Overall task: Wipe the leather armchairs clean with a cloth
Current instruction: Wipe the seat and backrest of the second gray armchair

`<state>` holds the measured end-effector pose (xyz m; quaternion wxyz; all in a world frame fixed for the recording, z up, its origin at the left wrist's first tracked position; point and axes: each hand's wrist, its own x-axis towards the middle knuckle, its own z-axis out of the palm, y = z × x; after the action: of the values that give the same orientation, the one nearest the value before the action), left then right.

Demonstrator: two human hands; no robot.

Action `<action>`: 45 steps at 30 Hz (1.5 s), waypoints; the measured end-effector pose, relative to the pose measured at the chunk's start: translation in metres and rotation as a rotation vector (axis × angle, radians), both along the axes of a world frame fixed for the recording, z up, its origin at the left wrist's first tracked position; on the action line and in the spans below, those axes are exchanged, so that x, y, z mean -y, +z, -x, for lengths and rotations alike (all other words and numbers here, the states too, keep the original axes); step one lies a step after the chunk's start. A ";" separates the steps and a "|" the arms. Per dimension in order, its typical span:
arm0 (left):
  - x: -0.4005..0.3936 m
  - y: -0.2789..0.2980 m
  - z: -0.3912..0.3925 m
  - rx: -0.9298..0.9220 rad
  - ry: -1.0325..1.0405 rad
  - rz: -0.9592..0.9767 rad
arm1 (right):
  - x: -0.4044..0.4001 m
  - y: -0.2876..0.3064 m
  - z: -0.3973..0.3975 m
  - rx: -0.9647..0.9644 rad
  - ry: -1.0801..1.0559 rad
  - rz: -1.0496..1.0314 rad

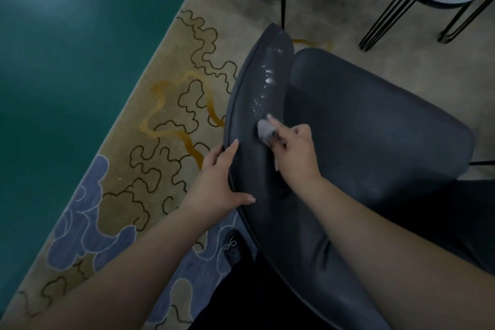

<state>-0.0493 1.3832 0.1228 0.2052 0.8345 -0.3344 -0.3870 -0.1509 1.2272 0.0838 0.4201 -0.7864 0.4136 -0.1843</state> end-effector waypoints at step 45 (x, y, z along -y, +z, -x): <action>0.151 -0.019 -0.156 0.002 -0.374 0.175 | 0.095 -0.020 -0.112 0.009 -0.694 -0.142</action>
<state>0.1068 1.2318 0.1040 0.2012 0.7372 -0.5159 -0.3871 -0.0393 1.1327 0.0633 0.3881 -0.5671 0.6661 -0.2901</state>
